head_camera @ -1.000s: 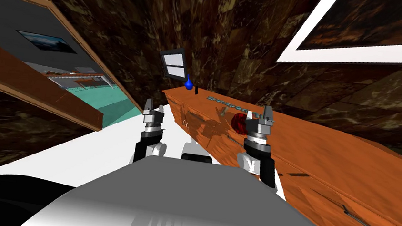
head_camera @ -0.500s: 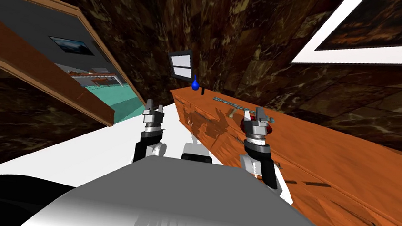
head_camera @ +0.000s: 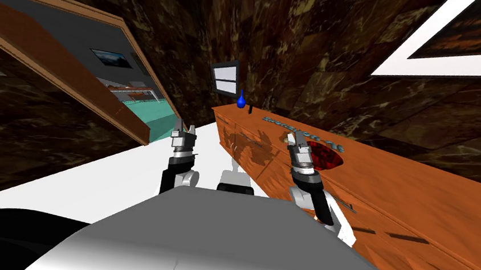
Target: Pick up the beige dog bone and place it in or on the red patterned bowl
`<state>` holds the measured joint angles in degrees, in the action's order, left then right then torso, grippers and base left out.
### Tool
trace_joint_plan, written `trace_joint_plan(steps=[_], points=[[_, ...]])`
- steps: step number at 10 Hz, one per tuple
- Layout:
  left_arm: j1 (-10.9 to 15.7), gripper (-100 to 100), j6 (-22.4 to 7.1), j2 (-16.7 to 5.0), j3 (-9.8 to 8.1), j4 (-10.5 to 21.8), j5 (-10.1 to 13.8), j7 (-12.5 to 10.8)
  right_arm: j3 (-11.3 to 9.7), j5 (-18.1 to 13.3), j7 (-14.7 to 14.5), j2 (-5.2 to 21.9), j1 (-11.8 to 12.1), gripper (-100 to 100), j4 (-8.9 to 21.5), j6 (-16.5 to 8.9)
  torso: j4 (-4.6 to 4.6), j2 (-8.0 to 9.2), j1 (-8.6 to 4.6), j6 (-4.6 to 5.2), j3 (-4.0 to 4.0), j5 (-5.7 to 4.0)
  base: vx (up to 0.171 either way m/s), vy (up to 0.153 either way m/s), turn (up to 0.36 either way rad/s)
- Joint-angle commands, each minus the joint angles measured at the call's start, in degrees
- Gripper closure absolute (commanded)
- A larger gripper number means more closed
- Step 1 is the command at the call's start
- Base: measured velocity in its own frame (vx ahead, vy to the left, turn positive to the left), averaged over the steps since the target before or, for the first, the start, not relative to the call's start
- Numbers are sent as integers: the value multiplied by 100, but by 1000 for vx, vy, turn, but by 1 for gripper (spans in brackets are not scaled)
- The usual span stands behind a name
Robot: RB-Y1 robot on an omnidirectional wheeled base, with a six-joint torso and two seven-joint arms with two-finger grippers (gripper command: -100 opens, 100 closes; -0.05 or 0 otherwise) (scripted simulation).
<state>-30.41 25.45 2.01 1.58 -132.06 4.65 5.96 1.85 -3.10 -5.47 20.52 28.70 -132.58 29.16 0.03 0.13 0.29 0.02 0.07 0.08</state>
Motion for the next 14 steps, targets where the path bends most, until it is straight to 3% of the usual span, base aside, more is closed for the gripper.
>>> trace_joint_plan(steps=[1, 6, 11, 12, 13, 14], points=[[0, 0, 0, 0, 0, 0, 0, 0, -74, -142, -176, 286, 6, -100, 135, 179, 0, 0, 0, 0, 0, 0, -17, 89, 140], [1, 0, 0, 0, 0, 0, 0, 0, -184, -371, -492, 957, -26, -100, 410, 471, 1, 3, -13, -3, 2, -3, -21, 56, 106], [0, 0, 0, 0, -1, 0, 0, 0, -357, -708, -1038, 1826, -147, -100, 932, 932, 1, 3, -17, 1, 2, -4, -21, 48, 119], [0, 0, 0, 0, 0, 0, 0, 0, -357, -708, -1038, 1964, -147, -100, 932, 932, 1, 3, -18, -1, 2, -5, -22, 27, 100], [0, 0, 0, -1, -1, 0, 0, 0, -413, -815, -1237, 2150, -208, -100, 1130, 1089, 1, 2, -23, 1, 1, -5, -39, 37, 197], [1, 0, 0, -1, 0, 0, 0, 0, -413, -815, -1237, 2320, -208, -100, 1130, 1089, 1, 6, -21, -2, 3, -5, -29, 28, 69]])
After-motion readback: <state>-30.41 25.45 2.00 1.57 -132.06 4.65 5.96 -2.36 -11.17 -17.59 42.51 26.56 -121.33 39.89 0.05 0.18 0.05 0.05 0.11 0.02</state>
